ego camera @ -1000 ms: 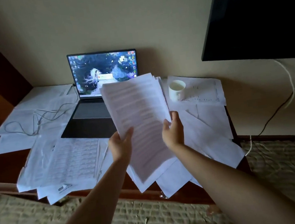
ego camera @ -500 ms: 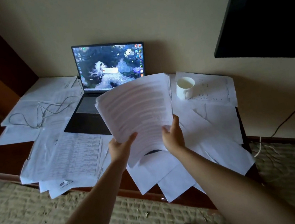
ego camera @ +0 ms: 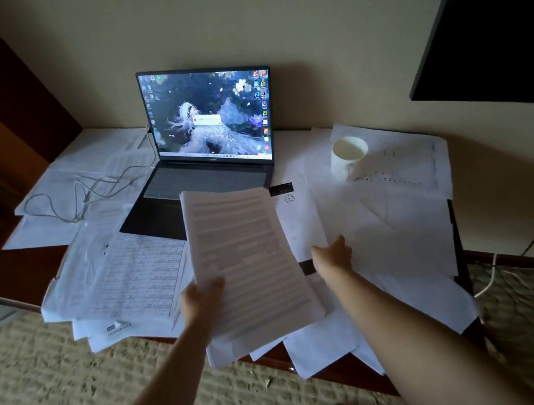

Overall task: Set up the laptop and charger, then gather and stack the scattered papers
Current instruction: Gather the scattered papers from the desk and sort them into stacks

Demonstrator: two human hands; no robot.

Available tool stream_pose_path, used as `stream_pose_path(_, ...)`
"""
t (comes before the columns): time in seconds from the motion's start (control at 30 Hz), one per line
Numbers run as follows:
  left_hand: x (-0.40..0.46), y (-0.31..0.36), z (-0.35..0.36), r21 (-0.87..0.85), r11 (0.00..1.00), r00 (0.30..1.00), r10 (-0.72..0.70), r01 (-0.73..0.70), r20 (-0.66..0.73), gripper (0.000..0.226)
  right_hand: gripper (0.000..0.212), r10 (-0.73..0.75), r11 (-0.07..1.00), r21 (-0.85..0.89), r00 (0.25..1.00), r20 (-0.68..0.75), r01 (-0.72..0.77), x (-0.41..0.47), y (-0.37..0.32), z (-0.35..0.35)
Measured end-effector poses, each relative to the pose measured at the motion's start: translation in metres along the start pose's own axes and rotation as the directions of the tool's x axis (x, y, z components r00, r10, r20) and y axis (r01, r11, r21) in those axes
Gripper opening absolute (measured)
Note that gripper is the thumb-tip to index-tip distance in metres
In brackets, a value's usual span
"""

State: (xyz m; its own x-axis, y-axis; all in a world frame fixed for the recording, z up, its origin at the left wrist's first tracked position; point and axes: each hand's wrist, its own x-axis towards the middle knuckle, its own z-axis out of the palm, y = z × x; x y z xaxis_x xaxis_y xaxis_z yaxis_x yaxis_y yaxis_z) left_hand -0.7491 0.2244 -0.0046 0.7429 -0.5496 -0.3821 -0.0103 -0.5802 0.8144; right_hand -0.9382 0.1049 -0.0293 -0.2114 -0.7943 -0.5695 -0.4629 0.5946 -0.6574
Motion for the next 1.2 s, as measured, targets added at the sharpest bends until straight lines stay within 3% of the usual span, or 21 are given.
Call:
stream_pose_path(0.07, -0.001, -0.005, 0.000, -0.015, 1.000, 1.000, -0.021, 0.020, -0.014, 0.014, 0.031, -0.040, 0.998, 0.043, 0.999, 0.013, 0.040, 0.006, -0.001, 0.001)
stream_pose_path(0.1, -0.002, -0.006, 0.001, -0.026, 0.999, 0.999, -0.033, 0.033, -0.020, 0.015, 0.011, -0.106, 0.994, -0.037, 0.994, 0.011, 0.106, 0.007, 0.000, 0.000)
stream_pose_path(0.17, -0.001, -0.008, 0.001, -0.042, 0.998, 0.998, -0.054, 0.053, -0.027, 0.017, 0.029, -0.233, 0.956, -0.189, 0.972, -0.020, 0.225, 0.005, 0.000, -0.002)
stream_pose_path(0.23, 0.000, -0.007, 0.002, -0.051, 0.997, 0.998, -0.057, 0.055, -0.028, 0.018, 0.023, -0.305, 0.930, -0.251, 0.945, -0.119, 0.268, -0.001, -0.005, -0.010)
stream_pose_path(0.33, -0.004, -0.003, 0.003, -0.089, 0.994, 0.997, -0.069, 0.067, -0.021, 0.018, 0.027, -0.375, 0.919, -0.264, 0.860, -0.346, 0.294, -0.006, -0.014, -0.030)
stream_pose_path(0.47, -0.013, -0.003, 0.005, -0.090, 0.993, 0.997, -0.079, 0.081, 0.022, 0.028, 0.028, -0.454, 0.888, -0.277, 0.787, -0.417, 0.366, -0.012, -0.017, -0.056)
stream_pose_path(0.57, -0.021, -0.008, 0.007, -0.048, 0.995, 0.989, -0.081, 0.088, 0.120, 0.028, 0.027, -0.627, 0.777, -0.329, 0.624, -0.465, 0.536, -0.029, -0.010, -0.058)
stream_pose_path(0.63, -0.029, -0.011, 0.006, 0.000, 0.995, 0.971, -0.099, 0.101, 0.216, 0.029, 0.028, -0.610, 0.762, -0.215, 0.565, -0.556, 0.612, -0.043, -0.015, -0.062)
stream_pose_path(0.77, -0.025, -0.031, 0.005, 0.053, 0.989, 0.923, -0.146, 0.136, 0.355, 0.053, 0.037, -0.228, 0.825, 0.265, 0.723, -0.652, 0.499, -0.073, -0.030, -0.073)
stream_pose_path(0.87, -0.038, -0.026, -0.003, 0.012, 0.990, 0.897, -0.133, 0.141, 0.421, 0.044, 0.038, -0.093, 0.853, 0.395, 0.845, -0.527, 0.340, -0.078, -0.006, -0.068)
stream_pose_path(0.97, -0.039, -0.029, -0.006, -0.053, 0.971, 0.885, -0.191, 0.235, 0.425, 0.032, 0.036, -0.131, 0.932, 0.280, 0.934, -0.332, 0.230, -0.076, 0.034, -0.048)
stream_pose_path(1.1, -0.025, -0.045, 0.000, -0.227, 0.878, 0.848, -0.293, 0.422, 0.441, 0.067, 0.036, -0.134, 0.977, 0.141, 0.975, -0.176, 0.159, -0.084, 0.078, -0.022)
stream_pose_path(1.2, -0.038, -0.036, -0.005, -0.259, 0.857, 0.815, -0.268, 0.445, 0.514, 0.070, 0.039, -0.103, 0.989, 0.095, 0.987, -0.124, 0.115, -0.085, 0.096, -0.011)
